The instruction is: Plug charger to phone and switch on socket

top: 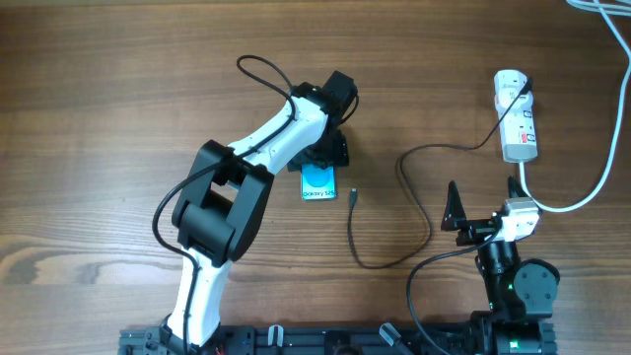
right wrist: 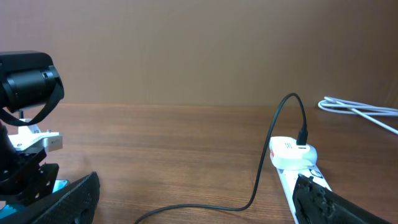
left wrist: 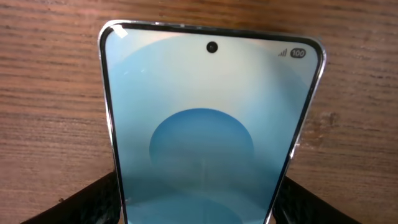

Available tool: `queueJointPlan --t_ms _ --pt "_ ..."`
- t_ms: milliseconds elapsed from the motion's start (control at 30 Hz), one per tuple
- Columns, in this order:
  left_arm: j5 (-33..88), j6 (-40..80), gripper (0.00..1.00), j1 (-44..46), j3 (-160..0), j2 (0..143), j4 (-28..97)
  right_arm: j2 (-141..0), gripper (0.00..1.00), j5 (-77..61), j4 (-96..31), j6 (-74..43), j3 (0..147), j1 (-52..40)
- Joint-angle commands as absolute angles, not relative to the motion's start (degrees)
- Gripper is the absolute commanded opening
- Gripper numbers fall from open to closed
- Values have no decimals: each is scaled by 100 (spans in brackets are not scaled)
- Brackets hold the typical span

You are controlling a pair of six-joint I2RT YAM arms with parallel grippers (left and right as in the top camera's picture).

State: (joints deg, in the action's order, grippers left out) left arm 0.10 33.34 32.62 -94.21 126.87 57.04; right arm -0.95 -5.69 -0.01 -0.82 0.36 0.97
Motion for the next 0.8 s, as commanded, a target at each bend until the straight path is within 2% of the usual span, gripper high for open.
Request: queueJointPlan --t_ms 0,200,433,600,767 --pt "102 3345 77 3166 -9487 13004 6053 -80 100 -515 16 -152 32 115" --pt "165 3301 77 2923 -9961 12757 6552 -80 100 -515 14 -150 32 115" --pt "1168 2871 77 2580 -10064 12158 6600 -80 100 -515 16 -150 30 115" --pt "1190 2733 76 2403 -10064 11957 6611 -80 100 -515 16 -152 32 115" --pt "622 2742 76 2414 -9961 12003 6552 -80 100 -515 16 -150 32 115"
